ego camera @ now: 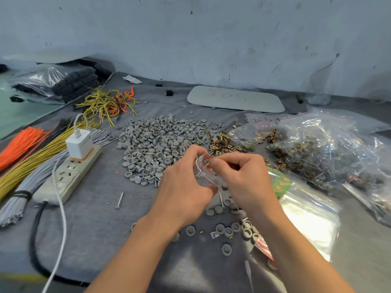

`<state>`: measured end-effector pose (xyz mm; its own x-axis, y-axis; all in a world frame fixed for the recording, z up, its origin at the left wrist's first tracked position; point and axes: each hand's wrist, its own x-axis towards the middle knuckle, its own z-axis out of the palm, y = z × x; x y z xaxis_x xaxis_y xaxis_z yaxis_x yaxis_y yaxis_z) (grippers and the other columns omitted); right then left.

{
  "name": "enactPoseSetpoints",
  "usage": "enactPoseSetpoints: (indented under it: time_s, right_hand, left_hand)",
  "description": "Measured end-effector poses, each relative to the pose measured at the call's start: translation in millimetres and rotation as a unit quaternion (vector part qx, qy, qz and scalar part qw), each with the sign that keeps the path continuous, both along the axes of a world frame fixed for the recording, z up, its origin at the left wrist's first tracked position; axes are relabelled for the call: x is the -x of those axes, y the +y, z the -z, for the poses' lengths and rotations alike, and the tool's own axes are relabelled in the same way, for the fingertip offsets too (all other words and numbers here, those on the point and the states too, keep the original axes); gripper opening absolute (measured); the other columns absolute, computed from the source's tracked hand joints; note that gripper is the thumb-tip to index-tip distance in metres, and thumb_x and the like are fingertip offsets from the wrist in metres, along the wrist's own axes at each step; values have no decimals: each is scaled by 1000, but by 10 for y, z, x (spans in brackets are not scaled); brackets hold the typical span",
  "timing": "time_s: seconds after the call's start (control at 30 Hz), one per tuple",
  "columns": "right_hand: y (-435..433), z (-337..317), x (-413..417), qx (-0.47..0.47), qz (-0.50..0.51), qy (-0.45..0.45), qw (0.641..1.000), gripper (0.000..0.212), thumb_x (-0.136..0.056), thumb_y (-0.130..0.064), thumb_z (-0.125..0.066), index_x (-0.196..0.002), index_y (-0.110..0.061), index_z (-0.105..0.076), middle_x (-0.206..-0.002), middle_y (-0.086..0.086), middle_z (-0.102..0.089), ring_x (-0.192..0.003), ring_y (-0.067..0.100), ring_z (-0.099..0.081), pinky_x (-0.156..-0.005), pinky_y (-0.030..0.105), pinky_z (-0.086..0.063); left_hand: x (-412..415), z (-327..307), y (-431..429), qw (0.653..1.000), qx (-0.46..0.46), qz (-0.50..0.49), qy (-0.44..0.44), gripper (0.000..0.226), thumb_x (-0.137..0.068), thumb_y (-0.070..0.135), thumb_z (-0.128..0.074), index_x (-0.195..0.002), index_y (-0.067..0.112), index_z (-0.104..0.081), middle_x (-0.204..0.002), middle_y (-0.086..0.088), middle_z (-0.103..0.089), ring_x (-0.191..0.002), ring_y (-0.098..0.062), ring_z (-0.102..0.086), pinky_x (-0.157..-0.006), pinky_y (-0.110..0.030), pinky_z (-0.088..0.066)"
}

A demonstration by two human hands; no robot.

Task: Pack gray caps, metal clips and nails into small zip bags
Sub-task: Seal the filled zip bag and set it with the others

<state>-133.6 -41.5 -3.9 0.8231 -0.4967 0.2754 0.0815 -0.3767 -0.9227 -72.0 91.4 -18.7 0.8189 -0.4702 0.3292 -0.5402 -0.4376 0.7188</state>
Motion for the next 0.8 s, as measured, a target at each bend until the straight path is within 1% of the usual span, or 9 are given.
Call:
enactPoseSetpoints:
  time_s: [0.07, 0.17, 0.3, 0.37, 0.47, 0.57, 0.63, 0.7, 0.8]
  right_hand:
    - [3, -5, 13, 71, -10, 22, 997, 17, -81, -21, -82, -77, -38, -83, -72, -17, -73, -66, 3, -65, -58, 18, -47]
    - [23, -14, 36, 47, -61, 24, 997, 22, -83, -19, -82, -82, -41, -82, -69, -16, -74, -58, 0, -62, -54, 15, -45]
    - [-169, -4, 94, -22, 83, -7, 996, 9, -86, -28, -81, -82, -35, -84, -66, -16, -74, -55, 0, -62, -54, 20, -50]
    - [-347, 9, 168, 44, 154, 64, 985, 7, -87, -27, -81, -84, -33, -84, -68, -23, -72, -56, -2, -64, -52, 12, -48]
    - [-499, 38, 231, 164, 150, 200, 954, 17, -89, -22, -78, -82, -37, -82, -79, -23, -70, -63, 0, -61, -78, 27, -59]
    - [-482, 78, 198, 280, 124, 263, 915, 12, -90, -28, -77, -89, -39, -81, -79, -23, -63, -90, 14, -61, -105, 43, -45]
    - [-449, 127, 155, 363, 126, 292, 876, 16, -90, -29, -74, -97, -42, -80, -97, -11, -71, -106, 20, -55, -101, 40, -32]
    - [-434, 181, 114, 408, 122, 312, 849, 23, -90, -25, -70, -100, -44, -78, -104, -6, -70, -106, 21, -51, -92, 39, -25]
    - [-439, 230, 70, 415, 123, 312, 846, 22, -90, -22, -68, -97, -40, -78, -102, -5, -69, -99, 20, -47, -81, 37, -17]
  left_hand:
    - [-4, 2, 3, 1000, -1, 5, -4, 54, -71, 31, -85, -105, 49, -48, -88, 26, -68, -75, 4, -63, -55, -13, -43]
    - [-16, -10, 23, 1000, 8, 5, -13, 49, -73, 31, -84, -102, 47, -49, -93, 34, -65, -79, 9, -62, -56, -12, -44]
    - [-57, -33, 71, 998, 54, -25, -12, 45, -73, 39, -84, -102, 49, -50, -91, 29, -70, -81, 12, -62, -61, -4, -41]
    - [-66, -39, 86, 995, 86, -44, -9, 46, -74, 36, -86, -101, 49, -51, -93, 31, -70, -84, 16, -61, -66, 0, -39]
    - [-67, -51, 93, 989, 132, -66, -6, 46, -75, 32, -88, -103, 45, -54, -95, 31, -71, -85, 13, -64, -65, -1, -41]
    - [-45, -72, 83, 989, 126, -72, -7, 48, -76, 34, -87, -105, 47, -52, -99, 32, -69, -77, 5, -67, -57, -11, -44]
    - [-21, -72, 60, 992, 103, -65, -12, 49, -77, 34, -86, -106, 48, -49, -100, 33, -67, -71, 3, -66, -55, -18, -45]
    - [-1, -69, 33, 995, 84, -54, -14, 51, -77, 33, -85, -106, 51, -47, -100, 34, -66, -65, 3, -64, -52, -19, -44]
    - [16, -72, 9, 997, 66, -44, -13, 53, -78, 33, -85, -104, 53, -44, -100, 33, -66, -53, 1, -60, -53, -22, -44]
